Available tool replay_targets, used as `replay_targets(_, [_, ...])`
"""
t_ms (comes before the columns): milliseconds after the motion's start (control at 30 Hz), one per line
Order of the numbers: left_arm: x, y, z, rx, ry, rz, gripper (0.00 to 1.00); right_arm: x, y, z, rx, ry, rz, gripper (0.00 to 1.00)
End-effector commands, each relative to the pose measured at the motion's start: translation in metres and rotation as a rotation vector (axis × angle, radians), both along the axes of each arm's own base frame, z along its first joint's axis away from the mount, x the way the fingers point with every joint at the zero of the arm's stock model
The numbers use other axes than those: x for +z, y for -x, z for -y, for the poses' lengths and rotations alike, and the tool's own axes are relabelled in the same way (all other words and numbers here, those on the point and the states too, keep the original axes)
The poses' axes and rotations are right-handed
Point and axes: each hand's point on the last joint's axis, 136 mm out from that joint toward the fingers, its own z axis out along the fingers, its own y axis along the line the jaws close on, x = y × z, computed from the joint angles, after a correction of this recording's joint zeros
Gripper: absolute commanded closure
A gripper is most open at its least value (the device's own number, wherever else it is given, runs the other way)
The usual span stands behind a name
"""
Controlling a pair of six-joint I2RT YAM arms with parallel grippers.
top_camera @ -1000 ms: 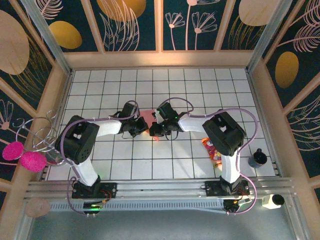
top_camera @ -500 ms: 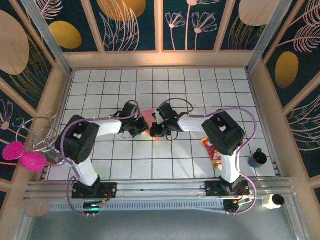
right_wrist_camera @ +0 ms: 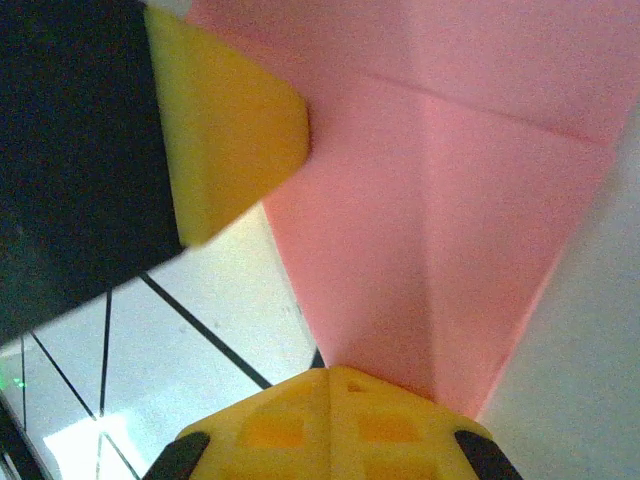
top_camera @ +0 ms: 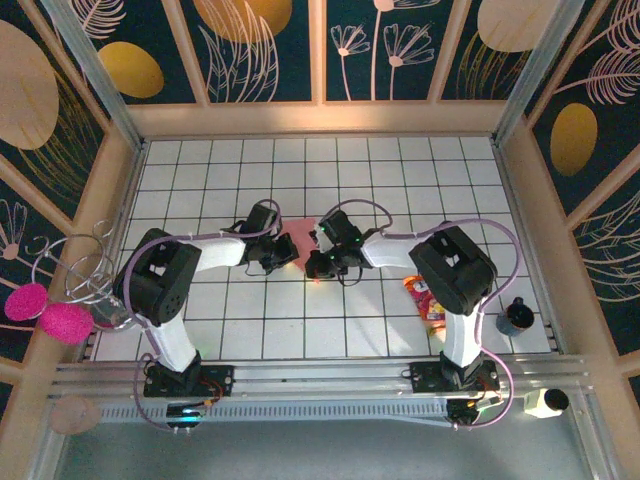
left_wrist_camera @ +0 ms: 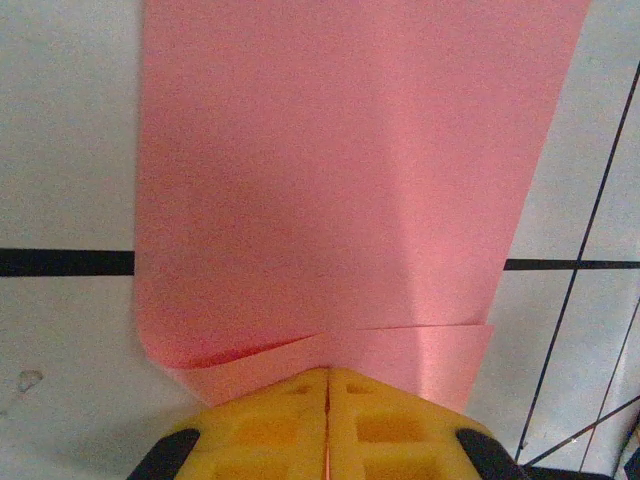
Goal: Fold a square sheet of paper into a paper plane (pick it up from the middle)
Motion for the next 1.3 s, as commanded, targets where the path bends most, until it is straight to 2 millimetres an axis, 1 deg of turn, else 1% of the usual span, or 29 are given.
replay_targets(0, [-0.049, 0.024, -0.037, 0.032, -0.198, -0.118, 0.92, -0.016, 0.029, 0.03, 0.024, 0.106, -0.077, 1.0])
replay_targets(167, [-0.043, 0.022, -0.034, 0.02, -0.188, -0.098, 0.92, -0.022, 0.048, 0.047, 0.028, 0.146, -0.114, 1.0])
replay_targets(267, [-0.039, 0.02, -0.033, 0.023, -0.177, -0.081, 0.92, -0.018, 0.048, 0.052, 0.018, 0.165, -0.096, 1.0])
replay_targets(333, [-0.037, 0.019, -0.031, 0.022, -0.164, -0.077, 0.92, -0.007, 0.041, 0.051, -0.003, 0.155, -0.057, 1.0])
replay_targets(400, [-0.037, 0.018, -0.029, 0.022, -0.153, -0.074, 0.92, 0.009, 0.031, 0.046, -0.031, 0.119, -0.006, 1.0])
replay_targets(467, [-0.036, 0.018, -0.028, 0.023, -0.144, -0.073, 0.92, 0.03, 0.019, 0.042, -0.077, 0.073, 0.061, 0.99])
replay_targets(567, [-0.036, 0.018, -0.026, 0.023, -0.128, -0.069, 0.92, 0.057, 0.002, 0.037, -0.141, 0.016, 0.137, 0.98])
replay_targets(633, [-0.034, 0.018, -0.024, 0.024, -0.118, -0.067, 0.92, 0.069, -0.009, 0.034, -0.188, -0.023, 0.166, 0.98])
replay_targets(700, [-0.033, 0.017, -0.023, 0.027, -0.109, -0.063, 0.92, 0.074, -0.016, 0.031, -0.229, -0.058, 0.168, 0.97])
replay_targets(800, [-0.032, 0.016, -0.022, 0.028, -0.098, -0.058, 0.92, 0.077, -0.024, 0.022, -0.267, -0.108, 0.138, 0.97])
replay_targets(867, [-0.033, 0.018, -0.022, 0.025, -0.096, -0.061, 0.92, 0.079, -0.025, 0.013, -0.266, -0.148, 0.099, 0.97])
replay_targets(967, [-0.037, 0.019, -0.022, 0.023, -0.095, -0.067, 0.92, 0.074, -0.028, 0.006, -0.27, -0.145, 0.064, 0.97])
replay_targets(1133, [-0.037, 0.02, -0.021, 0.017, -0.092, -0.066, 0.92, 0.053, -0.032, 0.003, -0.265, -0.077, 0.017, 1.0])
replay_targets(1267, [-0.037, 0.021, -0.02, 0.016, -0.079, -0.069, 0.93, 0.039, -0.034, -0.002, -0.253, -0.036, -0.016, 1.0])
